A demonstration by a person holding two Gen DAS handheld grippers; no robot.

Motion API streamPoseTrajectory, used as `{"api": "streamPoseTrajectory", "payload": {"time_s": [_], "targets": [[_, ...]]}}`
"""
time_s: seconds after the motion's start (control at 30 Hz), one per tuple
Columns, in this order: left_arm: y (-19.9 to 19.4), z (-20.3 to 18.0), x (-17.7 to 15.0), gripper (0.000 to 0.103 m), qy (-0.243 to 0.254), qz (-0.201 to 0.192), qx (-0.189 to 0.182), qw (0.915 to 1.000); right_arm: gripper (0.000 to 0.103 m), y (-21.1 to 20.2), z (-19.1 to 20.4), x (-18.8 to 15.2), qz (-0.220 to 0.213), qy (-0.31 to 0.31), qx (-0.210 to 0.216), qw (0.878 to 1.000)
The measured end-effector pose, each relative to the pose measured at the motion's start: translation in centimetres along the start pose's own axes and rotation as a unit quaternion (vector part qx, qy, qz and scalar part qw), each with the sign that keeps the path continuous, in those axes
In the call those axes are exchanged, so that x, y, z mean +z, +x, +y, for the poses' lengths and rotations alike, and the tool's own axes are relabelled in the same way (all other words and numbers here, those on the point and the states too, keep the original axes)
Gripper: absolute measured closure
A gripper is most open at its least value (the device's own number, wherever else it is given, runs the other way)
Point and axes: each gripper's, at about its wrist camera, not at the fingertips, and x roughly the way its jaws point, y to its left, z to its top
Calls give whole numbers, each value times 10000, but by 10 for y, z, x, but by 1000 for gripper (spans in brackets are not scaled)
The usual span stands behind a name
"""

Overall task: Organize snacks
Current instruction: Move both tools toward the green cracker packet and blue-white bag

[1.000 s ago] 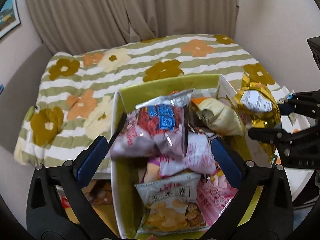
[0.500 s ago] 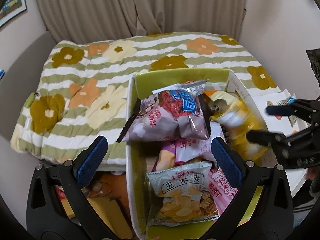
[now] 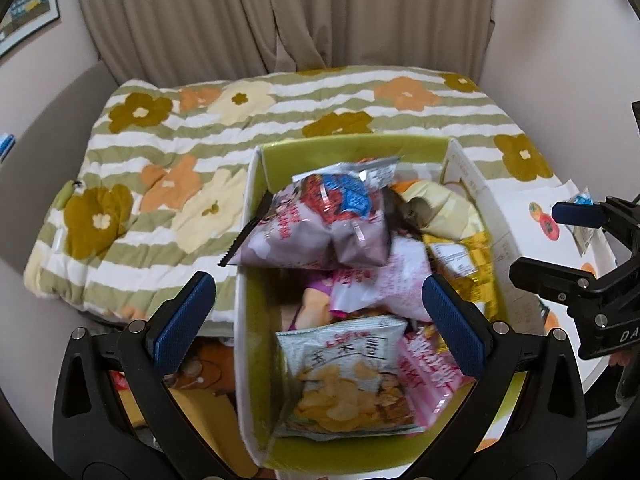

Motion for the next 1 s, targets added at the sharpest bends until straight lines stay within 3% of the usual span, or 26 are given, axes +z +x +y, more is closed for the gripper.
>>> {"api": "streamPoseTrajectory", "payload": {"time_s": [0.17,0.37,0.53,1.0], "targets": [[-23,-26,3,0,-310,-172,-63,9994,2,-23,-11,-4,-175,-42,20,9998],[-49,-79,3,0,-115,-383,253,9989,2,-64,-39,-13,-442,-72,-24,9990],[-64,-120,-1,0,-154,-476,240,9985,2,-95,-69,-29,-625,-23,-172,9979],[-69,-243,-31,0,-323,-279,173,9989,1,-165,-162,-90,-1039,-18,-775,9916]]}}
